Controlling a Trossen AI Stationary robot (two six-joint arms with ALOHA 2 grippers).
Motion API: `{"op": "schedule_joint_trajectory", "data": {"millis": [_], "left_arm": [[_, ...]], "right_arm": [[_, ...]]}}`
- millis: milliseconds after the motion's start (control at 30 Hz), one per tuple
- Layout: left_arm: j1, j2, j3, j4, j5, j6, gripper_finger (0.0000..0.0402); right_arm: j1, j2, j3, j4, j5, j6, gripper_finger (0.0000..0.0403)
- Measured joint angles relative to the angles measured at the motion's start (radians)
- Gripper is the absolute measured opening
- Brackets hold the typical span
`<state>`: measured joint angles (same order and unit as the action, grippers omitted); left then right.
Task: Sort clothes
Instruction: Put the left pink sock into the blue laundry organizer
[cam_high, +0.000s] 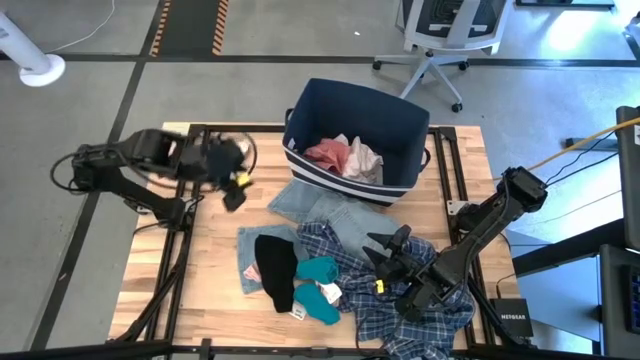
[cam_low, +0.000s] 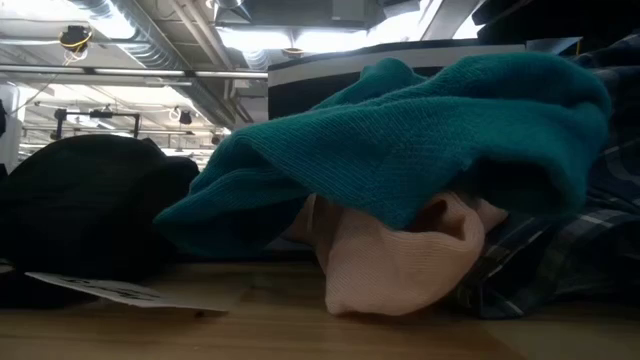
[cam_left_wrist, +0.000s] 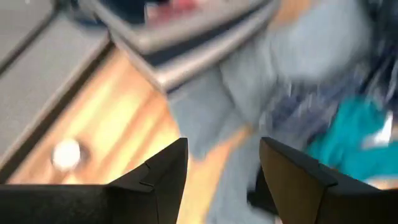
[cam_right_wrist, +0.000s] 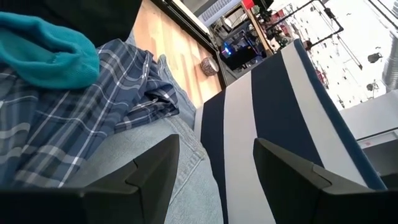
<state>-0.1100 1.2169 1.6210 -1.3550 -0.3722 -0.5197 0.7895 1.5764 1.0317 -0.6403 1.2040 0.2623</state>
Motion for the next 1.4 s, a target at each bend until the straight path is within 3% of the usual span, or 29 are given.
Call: {"op": "schedule_joint_trajectory", "data": {"millis": [100,300,533,700,1067,1400], "left_arm": [[-0.076,-0.020,-0.090,-0.036,0.000,-0.080,0.0193],[-0.199,-0.015,-0.284,0.050,0.004,-0.150,0.0193],[-0.293,-0.015,-0.493,0.246,0.188,-0.204,0.0193],[-0.369,-0.015,-0.599,0.328,0.235,-0.259,0.0193],[-0.456,0.059,-0.731,0.611,0.231,-0.176,0.0193],[-0.506,0.232,-0.746,0.645,0.231,-0.146,0.0193]], "right_arm": [[0.000,0.000,0.000,0.000,0.008,0.000,0.0225],[0.000,0.000,0.000,0.000,0.008,0.002,0.0225],[0.000,0.000,0.000,0.004,0.015,0.002,0.0225],[0.000,0.000,0.000,0.006,0.023,0.002,0.0225],[0.000,0.000,0.000,0.011,0.028,0.002,0.0225],[0.000,0.000,0.000,0.011,0.028,0.002,0.0225]]}}
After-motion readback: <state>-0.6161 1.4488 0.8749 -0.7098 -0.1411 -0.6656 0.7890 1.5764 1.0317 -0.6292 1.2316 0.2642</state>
